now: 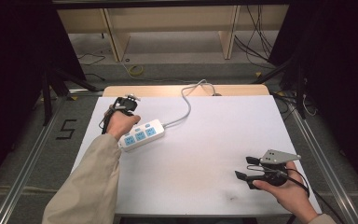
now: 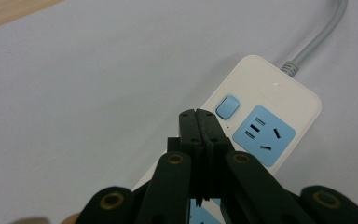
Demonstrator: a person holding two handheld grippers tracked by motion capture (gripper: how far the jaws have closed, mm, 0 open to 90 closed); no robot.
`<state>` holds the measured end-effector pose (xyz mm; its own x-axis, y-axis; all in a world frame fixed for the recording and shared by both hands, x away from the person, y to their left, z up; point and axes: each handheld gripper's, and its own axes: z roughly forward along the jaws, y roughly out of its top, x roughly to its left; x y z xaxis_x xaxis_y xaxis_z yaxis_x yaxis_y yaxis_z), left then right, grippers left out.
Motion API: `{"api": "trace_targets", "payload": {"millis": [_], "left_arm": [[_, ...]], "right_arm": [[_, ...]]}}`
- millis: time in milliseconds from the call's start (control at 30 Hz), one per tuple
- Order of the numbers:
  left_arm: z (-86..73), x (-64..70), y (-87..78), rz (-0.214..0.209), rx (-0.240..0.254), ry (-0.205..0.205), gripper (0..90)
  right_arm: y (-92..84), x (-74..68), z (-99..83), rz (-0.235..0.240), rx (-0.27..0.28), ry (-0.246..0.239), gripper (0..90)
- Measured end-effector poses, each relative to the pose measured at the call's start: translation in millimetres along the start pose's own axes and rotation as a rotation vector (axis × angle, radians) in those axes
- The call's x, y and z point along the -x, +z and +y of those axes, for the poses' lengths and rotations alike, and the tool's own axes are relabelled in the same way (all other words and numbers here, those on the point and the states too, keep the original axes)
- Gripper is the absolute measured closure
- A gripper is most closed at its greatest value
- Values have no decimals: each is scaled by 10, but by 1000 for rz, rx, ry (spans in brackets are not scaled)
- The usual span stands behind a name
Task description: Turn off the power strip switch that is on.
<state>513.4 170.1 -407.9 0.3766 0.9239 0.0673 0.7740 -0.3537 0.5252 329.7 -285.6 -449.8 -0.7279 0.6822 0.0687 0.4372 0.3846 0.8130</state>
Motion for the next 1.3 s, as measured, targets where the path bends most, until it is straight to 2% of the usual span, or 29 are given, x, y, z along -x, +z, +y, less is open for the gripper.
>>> {"api": "trace_targets", "payload": {"millis": [667, 1300], "left_arm": [[15, -48, 143, -1, -37, -22, 899], [29, -48, 264, -5, -79, -19, 898]], "right_arm": [[2, 1, -3, 3, -3, 3, 284], [2, -1, -2, 5, -2, 1, 284]]}}
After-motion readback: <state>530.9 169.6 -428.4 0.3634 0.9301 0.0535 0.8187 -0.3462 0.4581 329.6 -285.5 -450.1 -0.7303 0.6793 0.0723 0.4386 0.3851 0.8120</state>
